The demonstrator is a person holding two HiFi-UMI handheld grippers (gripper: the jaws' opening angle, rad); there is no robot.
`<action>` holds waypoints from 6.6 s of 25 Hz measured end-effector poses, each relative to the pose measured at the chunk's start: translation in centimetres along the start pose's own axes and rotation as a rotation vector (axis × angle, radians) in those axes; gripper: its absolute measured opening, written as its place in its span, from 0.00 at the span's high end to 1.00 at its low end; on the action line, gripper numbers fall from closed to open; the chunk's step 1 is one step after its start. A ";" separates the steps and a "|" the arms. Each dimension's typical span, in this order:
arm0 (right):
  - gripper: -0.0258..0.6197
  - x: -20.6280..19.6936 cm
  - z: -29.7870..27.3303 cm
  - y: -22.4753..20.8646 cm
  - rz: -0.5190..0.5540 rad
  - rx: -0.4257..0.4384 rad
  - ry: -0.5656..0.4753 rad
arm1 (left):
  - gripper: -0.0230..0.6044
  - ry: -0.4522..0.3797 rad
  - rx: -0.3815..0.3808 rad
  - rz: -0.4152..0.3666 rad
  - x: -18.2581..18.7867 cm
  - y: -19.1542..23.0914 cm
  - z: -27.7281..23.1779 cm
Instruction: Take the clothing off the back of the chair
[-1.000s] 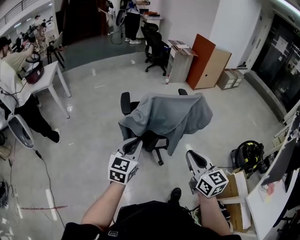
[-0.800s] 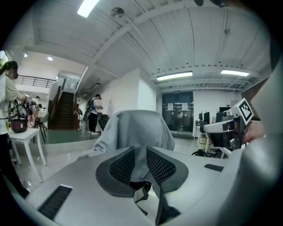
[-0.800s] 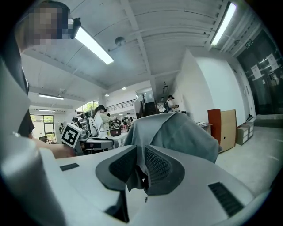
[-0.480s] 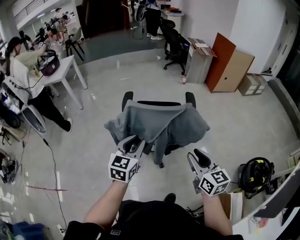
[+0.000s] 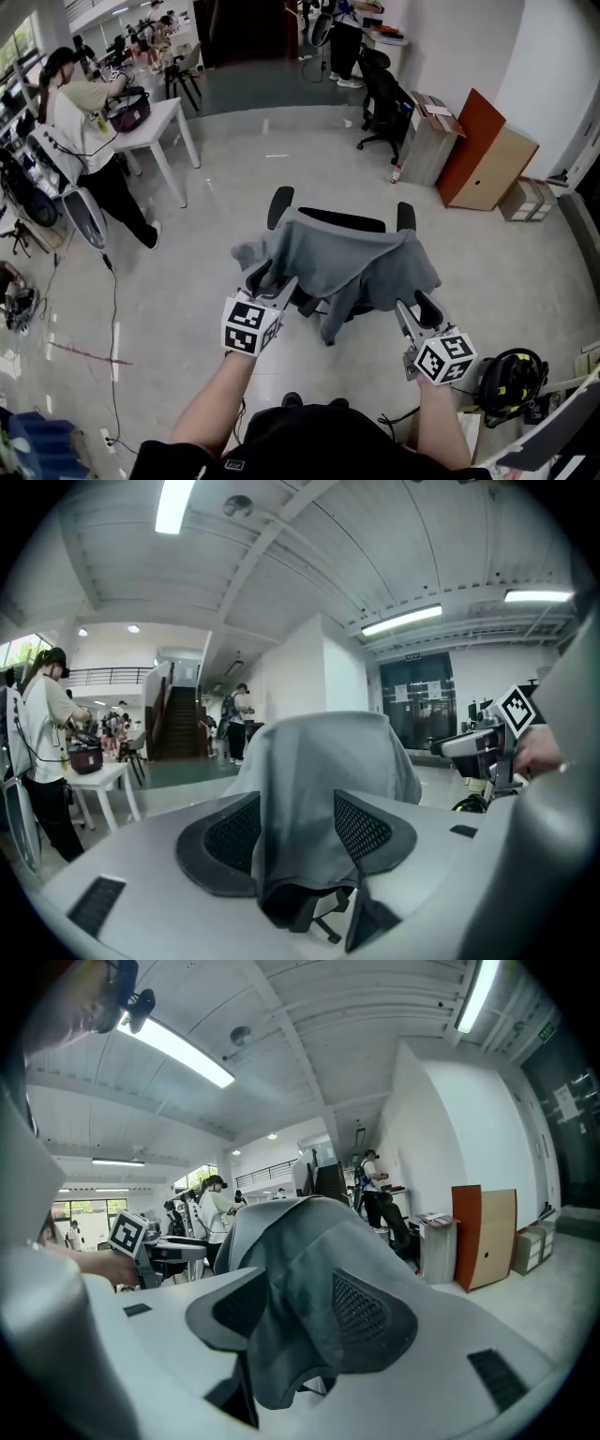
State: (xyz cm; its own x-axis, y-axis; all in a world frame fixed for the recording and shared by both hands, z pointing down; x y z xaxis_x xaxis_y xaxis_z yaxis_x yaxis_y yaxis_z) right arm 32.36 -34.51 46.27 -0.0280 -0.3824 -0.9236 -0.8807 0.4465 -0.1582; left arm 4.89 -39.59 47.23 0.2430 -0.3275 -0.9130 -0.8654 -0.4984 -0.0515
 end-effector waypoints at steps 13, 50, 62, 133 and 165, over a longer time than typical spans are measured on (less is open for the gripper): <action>0.41 2.6 -4.6 -4.3 0.127 -0.152 0.082 | 0.49 0.115 0.013 -0.112 -1.8 5.6 -4.6; 0.92 4.6 1.3 6.3 0.067 0.005 -0.108 | 0.95 -0.167 -0.180 -0.070 3.3 1.0 6.0; 0.92 6.4 8.6 8.9 0.021 0.063 -0.252 | 0.95 -0.288 -0.259 -0.088 6.5 -4.7 12.0; 0.65 -4.3 4.4 20.7 -0.259 0.335 0.078 | 0.84 -0.036 -0.747 -0.307 -4.7 -16.8 11.8; 0.88 -5.1 3.6 22.6 -0.050 0.347 0.164 | 0.68 0.028 -0.795 -0.431 -7.0 -17.5 13.0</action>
State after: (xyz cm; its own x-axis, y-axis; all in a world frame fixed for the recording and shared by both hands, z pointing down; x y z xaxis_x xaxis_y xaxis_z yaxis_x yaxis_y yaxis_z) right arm 14.28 -19.49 46.16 -0.0890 -0.5226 -0.8479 -0.6711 0.6606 -0.3366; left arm 12.66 -18.19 49.25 0.4955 0.0022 -0.8686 -0.1412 -0.9865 -0.0830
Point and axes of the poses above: the fingertips, and each gripper's own axes: z backward along the fingers, y to its left, x out of its top, the point moved 1 cm from there along z, backward along the fingers, and after that the axes turned 7 degrees about y, right-handed, at the moved point
